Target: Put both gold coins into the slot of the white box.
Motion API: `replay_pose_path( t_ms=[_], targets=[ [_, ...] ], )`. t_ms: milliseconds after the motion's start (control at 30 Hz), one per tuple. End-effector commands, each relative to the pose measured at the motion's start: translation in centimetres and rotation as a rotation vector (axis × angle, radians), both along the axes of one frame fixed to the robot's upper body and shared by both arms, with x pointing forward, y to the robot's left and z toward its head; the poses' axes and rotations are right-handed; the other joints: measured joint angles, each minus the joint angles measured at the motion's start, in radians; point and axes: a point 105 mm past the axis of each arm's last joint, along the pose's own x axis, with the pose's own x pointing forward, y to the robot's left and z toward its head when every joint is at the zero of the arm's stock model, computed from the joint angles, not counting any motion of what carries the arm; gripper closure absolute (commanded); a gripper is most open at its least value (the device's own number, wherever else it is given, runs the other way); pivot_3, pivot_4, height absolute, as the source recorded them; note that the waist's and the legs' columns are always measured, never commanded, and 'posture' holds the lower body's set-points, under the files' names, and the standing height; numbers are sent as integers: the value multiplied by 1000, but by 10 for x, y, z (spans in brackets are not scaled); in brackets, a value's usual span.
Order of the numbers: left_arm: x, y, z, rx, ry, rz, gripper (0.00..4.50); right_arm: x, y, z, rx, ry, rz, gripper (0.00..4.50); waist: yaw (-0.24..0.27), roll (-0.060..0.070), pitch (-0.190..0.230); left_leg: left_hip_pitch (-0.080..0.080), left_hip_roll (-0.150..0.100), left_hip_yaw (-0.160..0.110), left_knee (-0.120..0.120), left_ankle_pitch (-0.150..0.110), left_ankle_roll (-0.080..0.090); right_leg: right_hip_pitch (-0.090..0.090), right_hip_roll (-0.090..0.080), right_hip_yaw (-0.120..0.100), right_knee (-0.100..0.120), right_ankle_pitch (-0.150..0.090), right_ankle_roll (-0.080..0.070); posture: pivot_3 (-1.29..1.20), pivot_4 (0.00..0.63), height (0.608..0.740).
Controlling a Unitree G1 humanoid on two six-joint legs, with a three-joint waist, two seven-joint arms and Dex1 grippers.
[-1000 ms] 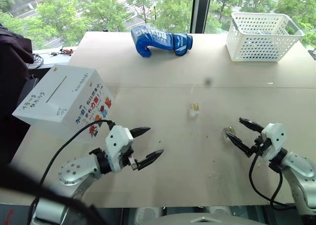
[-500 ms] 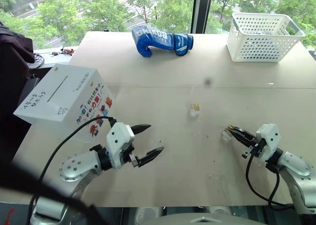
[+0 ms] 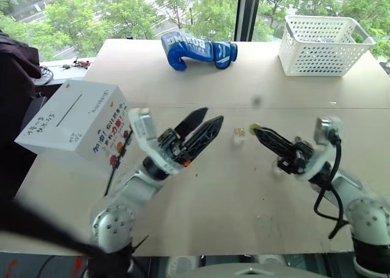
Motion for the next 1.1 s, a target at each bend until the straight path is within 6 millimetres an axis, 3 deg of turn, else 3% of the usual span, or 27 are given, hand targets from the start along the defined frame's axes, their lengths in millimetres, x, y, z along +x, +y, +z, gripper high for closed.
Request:
replay_pose_path(
  t_ms=[33, 200, 267, 300, 533, 1100],
  targets=[
    [-15, -11, 6, -96, 24, -147, 0, -13, 15, 17, 68, 1, 99, 4453, 0, 0, 0, 0, 0, 0, 0, 0, 0, 0, 1, 0, 0, 0, 1, 0, 150, 704],
    [-15, -8, 6, -137, 37, -153, 0, -16, 21, 24, 118, 29, 131, 4453, -1, 0, 0, 0, 0, 2, 0, 0, 1, 0, 2, 0, -1, 0, 0, 0, 150, 704],
    [-15, -7, 6, -131, 34, -153, 552, -16, 22, 24, 122, 34, 132, 4500, -1, 0, 0, 0, 0, 1, 0, 0, 1, 0, 2, -1, -1, -1, -1, 0, 150, 704],
    [-15, -6, 6, -135, 32, -150, 611, -16, 22, 24, 123, 35, 131, 4500, -2, 0, 0, 0, 0, 1, 0, 0, 1, 0, 2, -1, -1, -1, -2, 0, 150, 704],
    [-14, -7, 5, -134, 35, -164, 3932, -16, 22, 24, 120, 33, 123, 4500, -2, 0, 0, 0, 0, 2, 0, 0, 1, 0, 3, -1, -1, -1, -2, 0, 150, 704],
    [-16, -12, -1, -100, 78, -208, 3932, -25, 25, 29, 123, -1, 178, 4500, -2, 0, 0, 0, 0, 2, 0, 0, 1, 0, 2, 0, -1, -2, -2, 0, 150, 704]
  ],
)
